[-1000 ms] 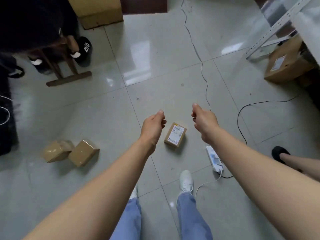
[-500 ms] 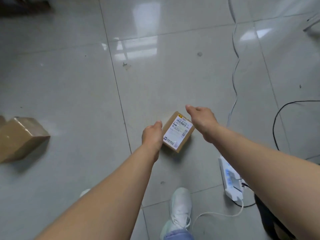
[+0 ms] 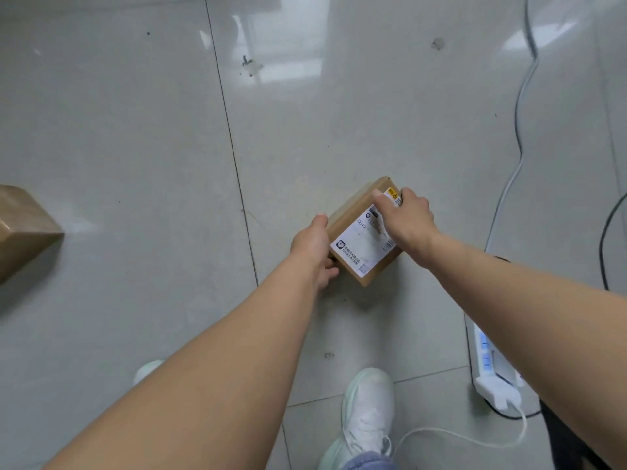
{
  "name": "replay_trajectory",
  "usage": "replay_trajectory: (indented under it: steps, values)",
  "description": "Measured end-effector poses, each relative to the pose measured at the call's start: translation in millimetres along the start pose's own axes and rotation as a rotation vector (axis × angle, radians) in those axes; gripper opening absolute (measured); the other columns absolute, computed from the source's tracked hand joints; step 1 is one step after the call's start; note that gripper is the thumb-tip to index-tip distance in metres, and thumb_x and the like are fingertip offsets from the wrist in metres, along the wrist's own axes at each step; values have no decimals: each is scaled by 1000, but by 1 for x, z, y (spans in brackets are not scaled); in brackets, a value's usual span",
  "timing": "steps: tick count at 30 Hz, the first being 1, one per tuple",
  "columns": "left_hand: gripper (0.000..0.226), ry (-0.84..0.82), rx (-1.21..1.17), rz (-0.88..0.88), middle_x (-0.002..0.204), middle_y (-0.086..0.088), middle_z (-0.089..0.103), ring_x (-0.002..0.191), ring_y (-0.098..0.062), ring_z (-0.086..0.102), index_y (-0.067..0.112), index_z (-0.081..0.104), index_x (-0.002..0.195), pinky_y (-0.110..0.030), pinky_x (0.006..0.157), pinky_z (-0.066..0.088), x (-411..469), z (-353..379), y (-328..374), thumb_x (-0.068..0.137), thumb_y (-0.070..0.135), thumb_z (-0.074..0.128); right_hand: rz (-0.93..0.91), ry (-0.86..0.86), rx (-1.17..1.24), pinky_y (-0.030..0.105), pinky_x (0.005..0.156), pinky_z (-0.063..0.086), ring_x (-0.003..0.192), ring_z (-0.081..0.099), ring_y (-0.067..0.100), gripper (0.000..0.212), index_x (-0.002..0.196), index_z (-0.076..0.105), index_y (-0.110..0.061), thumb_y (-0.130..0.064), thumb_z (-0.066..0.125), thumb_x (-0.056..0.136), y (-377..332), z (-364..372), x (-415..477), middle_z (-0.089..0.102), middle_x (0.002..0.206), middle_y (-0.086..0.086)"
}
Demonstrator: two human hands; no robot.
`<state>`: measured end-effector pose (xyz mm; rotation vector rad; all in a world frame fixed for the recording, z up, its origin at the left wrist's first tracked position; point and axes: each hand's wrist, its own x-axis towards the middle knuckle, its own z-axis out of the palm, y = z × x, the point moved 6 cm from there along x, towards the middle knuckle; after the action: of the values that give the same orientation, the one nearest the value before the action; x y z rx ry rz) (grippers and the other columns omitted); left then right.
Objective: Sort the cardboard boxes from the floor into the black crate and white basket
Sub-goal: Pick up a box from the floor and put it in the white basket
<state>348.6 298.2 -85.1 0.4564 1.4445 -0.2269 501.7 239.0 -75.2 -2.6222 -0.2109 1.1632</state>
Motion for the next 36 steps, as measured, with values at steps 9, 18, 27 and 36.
replay_trajectory:
  steps: [9, 18, 27, 36]
  values:
    - [35, 119, -55, 253, 81, -4, 63, 89, -26, 58, 10, 57, 97, -53, 98, 40, -166, -39, 129, 99, 39, 39, -77, 45, 293, 40, 87, 47, 109, 49, 26, 63, 117, 43, -10, -64, 45, 85, -117, -103, -109, 34, 117, 2]
    - [26, 160, -174, 473, 71, 0, 56, 71, -18, 52, 16, 50, 76, -36, 66, 44, -412, -102, 223, 96, 31, 44, -278, 105, 578, 25, 56, 42, 82, 57, 11, 51, 98, 45, -15, -64, 47, 86, -261, -220, -300, 58, 95, 1]
    - [25, 151, -234, 734, 56, 9, 52, 62, -15, 49, 17, 56, 80, -34, 72, 43, -634, -210, 246, 94, 36, 48, -428, 72, 693, 31, 78, 44, 99, 54, 16, 57, 122, 50, -13, -59, 48, 87, -361, -266, -504, 56, 116, 2]
    - [22, 322, -400, 1012, 76, -3, 56, 70, -18, 50, 16, 56, 73, -28, 62, 40, -784, -310, 219, 90, 31, 52, -601, -100, 758, 21, 52, 38, 74, 52, 5, 37, 79, 57, -23, -55, 45, 92, -435, -266, -655, 57, 85, -7]
